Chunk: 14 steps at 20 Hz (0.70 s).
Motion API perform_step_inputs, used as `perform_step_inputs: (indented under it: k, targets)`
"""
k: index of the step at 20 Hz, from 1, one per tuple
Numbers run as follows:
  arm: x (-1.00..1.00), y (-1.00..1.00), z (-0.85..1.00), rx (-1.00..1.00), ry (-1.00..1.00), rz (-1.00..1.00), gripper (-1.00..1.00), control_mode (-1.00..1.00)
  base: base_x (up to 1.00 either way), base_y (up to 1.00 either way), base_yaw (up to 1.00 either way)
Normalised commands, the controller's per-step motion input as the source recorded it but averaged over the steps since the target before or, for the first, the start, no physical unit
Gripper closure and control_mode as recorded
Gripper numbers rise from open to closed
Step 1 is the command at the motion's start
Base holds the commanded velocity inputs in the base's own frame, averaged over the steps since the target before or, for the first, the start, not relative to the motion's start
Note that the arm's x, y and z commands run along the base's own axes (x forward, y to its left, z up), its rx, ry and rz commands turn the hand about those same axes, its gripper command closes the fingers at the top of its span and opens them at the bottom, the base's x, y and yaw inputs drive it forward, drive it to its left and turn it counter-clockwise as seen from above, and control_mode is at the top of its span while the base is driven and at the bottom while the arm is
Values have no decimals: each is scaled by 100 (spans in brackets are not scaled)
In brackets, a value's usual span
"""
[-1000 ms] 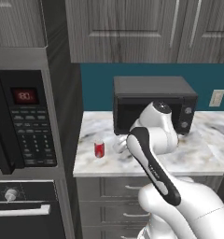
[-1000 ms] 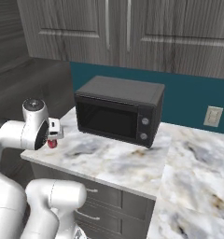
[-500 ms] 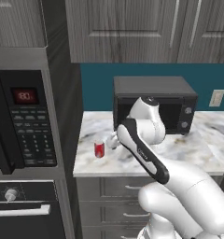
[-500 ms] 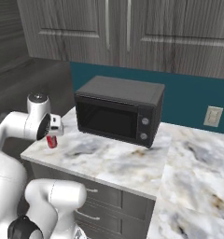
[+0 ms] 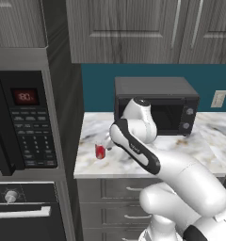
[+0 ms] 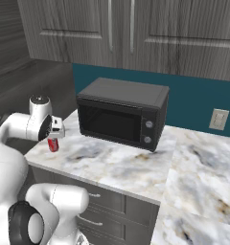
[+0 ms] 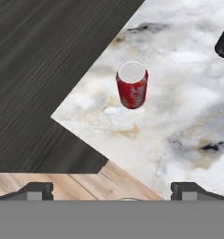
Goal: Four empty soda cans are scattered around the kitchen. Gather all the cans and cluster them next to the stove for recycling.
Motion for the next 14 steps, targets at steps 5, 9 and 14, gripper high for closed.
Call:
perform_step_inputs:
  k: [5, 9, 14]
  targets:
    - [20, 13, -20, -2, 0, 0, -100, -100, 0, 0, 0]
    - [11, 12, -12, -4, 0, 0, -100, -100, 0, 0, 0]
    - [2, 7, -4, -4, 0, 0, -100, -100, 0, 0, 0]
